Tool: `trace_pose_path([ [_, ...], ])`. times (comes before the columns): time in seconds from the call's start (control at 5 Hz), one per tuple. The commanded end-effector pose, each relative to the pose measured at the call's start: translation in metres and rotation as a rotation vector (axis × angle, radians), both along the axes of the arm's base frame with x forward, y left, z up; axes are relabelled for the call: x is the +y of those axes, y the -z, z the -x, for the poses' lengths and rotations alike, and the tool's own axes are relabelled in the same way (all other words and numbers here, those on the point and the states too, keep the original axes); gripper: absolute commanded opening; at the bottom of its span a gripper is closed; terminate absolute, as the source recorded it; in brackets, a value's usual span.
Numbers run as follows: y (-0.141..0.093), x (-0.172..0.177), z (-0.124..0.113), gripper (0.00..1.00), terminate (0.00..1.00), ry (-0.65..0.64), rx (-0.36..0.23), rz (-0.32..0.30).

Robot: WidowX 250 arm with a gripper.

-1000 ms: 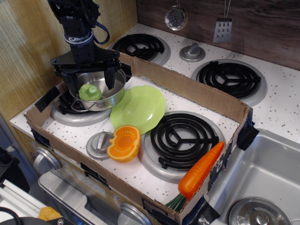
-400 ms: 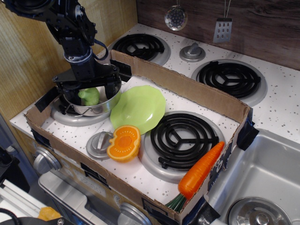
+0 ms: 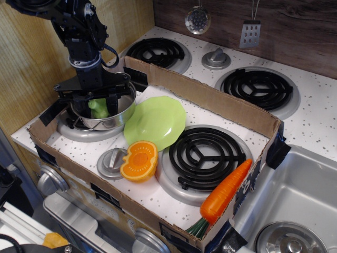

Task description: Take broccoli out of pan

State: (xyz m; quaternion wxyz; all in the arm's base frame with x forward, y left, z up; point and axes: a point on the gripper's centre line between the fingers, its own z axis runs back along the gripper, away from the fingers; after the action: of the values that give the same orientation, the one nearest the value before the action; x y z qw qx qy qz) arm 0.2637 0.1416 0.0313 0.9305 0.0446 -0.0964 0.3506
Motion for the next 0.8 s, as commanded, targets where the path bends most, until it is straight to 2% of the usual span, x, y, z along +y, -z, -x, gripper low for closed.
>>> trace_pose_path([
  [0.0, -0.059, -0.007, -0.025, 0.00, 0.00, 0.034, -0.067, -0.074],
  [0.2, -0.093, -0.026, -0.031, 0.00, 0.00, 0.011, -0.003, -0.106],
  [0.4, -0.099, -0.071, -0.016, 0.00, 0.00, -0.047, -0.001, -0.116],
  [0.6, -0.081, -0.109, -0.025, 0.00, 0.00, -0.029, -0.002, -0.064],
])
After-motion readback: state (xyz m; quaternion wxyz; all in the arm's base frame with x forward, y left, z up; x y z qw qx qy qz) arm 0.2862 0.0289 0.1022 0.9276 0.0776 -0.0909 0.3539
